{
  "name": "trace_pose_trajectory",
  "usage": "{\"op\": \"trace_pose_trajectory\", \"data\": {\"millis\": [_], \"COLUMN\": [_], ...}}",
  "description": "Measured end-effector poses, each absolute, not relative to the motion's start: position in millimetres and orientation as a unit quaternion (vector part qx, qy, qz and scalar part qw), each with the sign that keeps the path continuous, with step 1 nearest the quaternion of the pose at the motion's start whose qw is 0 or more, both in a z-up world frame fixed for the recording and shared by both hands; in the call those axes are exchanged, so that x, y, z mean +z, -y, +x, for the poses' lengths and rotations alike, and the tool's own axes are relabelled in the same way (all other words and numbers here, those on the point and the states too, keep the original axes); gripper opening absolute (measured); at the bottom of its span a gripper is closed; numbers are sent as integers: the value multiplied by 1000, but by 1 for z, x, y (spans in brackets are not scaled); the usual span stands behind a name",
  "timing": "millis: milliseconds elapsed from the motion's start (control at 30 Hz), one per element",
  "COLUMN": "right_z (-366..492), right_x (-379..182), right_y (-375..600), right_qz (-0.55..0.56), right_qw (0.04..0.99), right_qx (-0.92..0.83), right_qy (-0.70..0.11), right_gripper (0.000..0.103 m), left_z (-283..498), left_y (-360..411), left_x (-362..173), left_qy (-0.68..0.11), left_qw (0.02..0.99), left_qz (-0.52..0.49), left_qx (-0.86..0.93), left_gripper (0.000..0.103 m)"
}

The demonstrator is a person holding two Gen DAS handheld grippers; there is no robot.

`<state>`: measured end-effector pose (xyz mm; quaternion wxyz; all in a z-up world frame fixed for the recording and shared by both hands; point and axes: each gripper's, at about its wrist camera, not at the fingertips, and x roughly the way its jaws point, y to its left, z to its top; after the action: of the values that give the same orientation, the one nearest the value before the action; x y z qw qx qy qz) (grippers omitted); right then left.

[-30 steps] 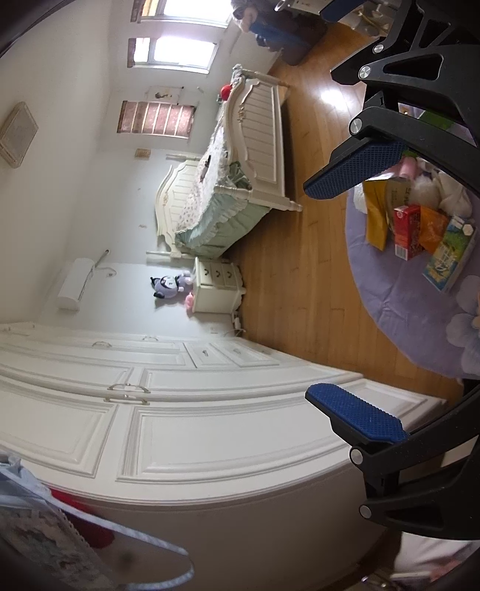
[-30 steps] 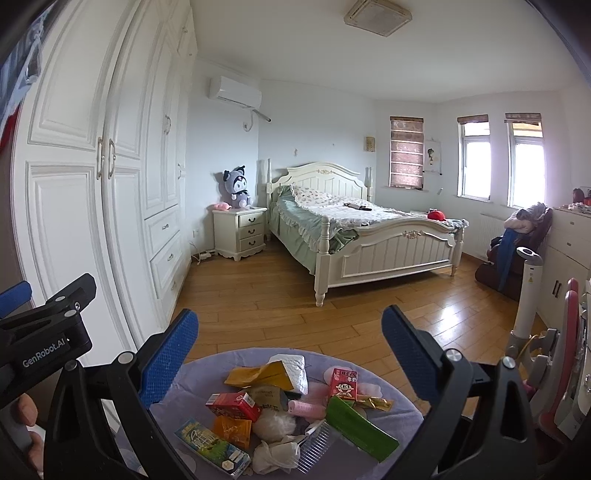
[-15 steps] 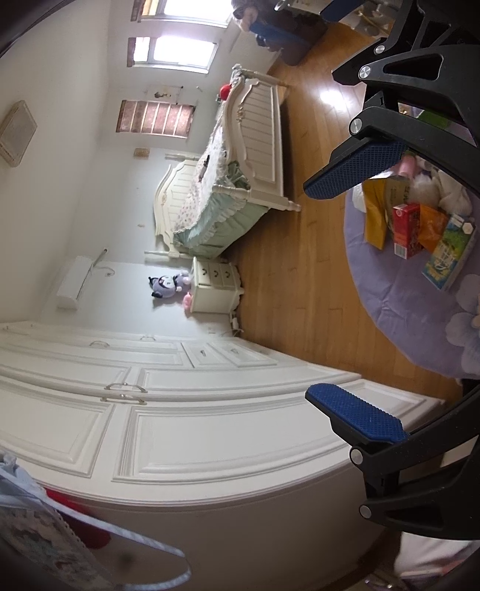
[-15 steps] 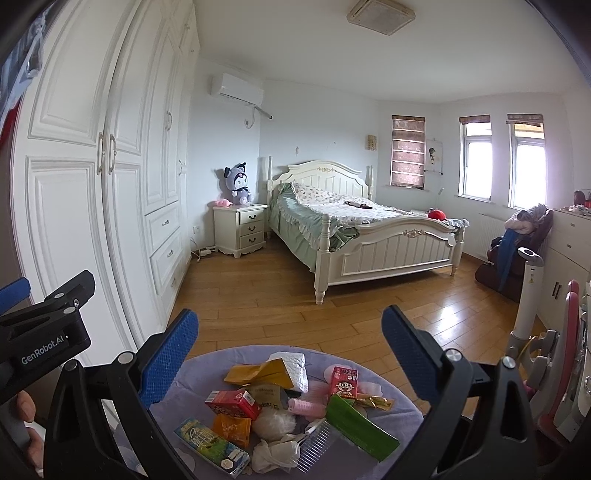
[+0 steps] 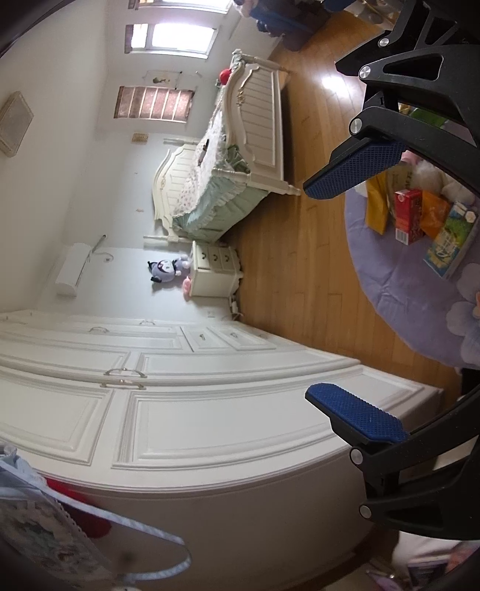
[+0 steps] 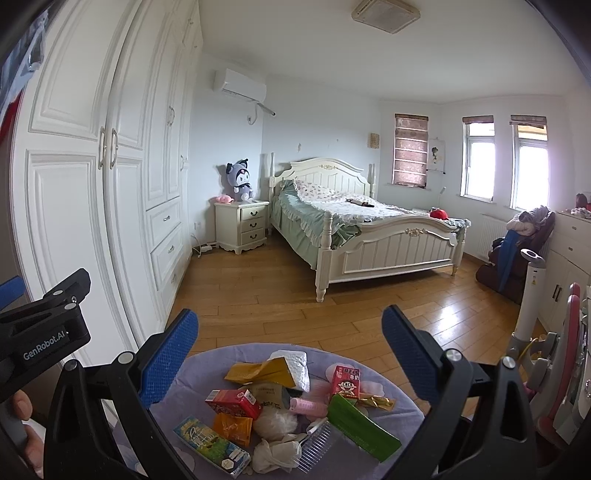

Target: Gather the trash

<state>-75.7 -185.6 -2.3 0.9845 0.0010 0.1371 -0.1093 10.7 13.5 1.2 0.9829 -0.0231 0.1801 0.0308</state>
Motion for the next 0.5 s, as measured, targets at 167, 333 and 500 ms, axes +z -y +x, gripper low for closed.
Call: {"op": "trace_pose_trajectory", "data": {"millis": [167,333,500], "right_z": [-73,-72,-71], "right_x": [-1,-1,1], "right_y": [183,182,182], "right_qz": [1,1,2], "right_qw": [984,984,984], "right_qx": [-110,-110,-110], "right_qy": [-140,-141,-139], "right_gripper": [98,98,98], "left_z": [11,14,15], "left_y": [-15,-20,-20], "left_x": [2,1,1], "left_qy": [-183,-190,-191], "left_qw": [982,981,980], "left_qz": [-28,-39,-39], "left_qx": [28,26,26], "left_gripper": [98,98,98]}}
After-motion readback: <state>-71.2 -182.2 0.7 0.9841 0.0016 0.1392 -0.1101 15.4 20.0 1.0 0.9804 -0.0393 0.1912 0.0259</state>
